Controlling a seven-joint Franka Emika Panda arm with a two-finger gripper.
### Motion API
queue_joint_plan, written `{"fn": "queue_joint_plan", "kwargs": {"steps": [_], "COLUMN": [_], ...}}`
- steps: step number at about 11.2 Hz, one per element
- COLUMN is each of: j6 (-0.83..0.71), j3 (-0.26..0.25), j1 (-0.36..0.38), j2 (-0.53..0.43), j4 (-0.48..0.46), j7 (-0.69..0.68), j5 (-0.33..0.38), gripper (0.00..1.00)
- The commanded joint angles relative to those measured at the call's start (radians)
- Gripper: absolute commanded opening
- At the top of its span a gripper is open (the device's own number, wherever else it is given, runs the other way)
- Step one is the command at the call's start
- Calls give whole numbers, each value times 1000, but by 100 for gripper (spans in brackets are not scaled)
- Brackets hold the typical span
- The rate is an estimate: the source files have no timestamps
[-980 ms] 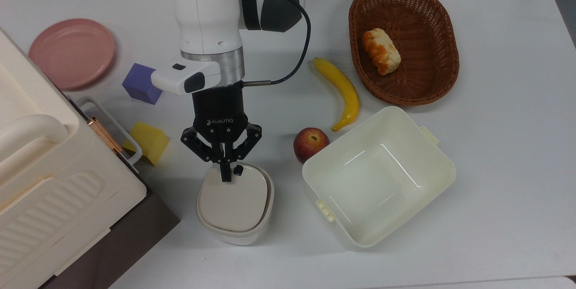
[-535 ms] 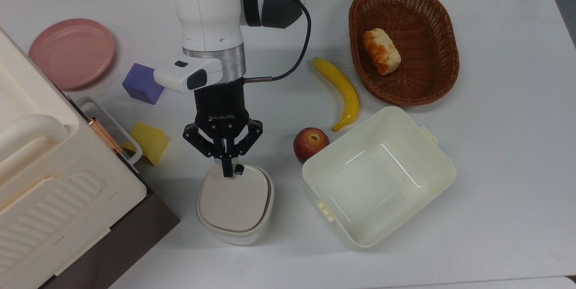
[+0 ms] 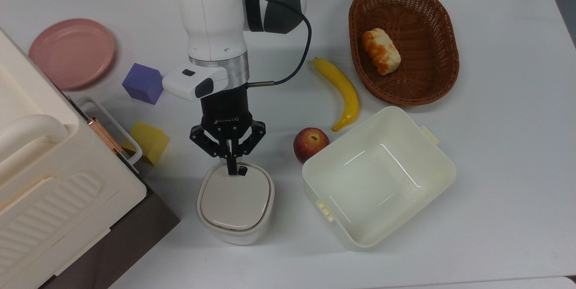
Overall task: Close the trash can
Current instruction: 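Press the lid down onto the trash can rim with the gripper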
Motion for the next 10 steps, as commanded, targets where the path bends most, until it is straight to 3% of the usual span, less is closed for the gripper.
{"fn": "queue_joint_plan", "kwargs": {"steps": [1, 6, 10], "j6": [16, 16, -33], "j3": [-4, -12, -3], "j1": [16, 15, -2], "j2": [11, 52, -166], "j4": [-37, 0, -90], "j7": [-9, -9, 0], "j5": [-14, -35, -23], "gripper": [5, 5, 5]}}
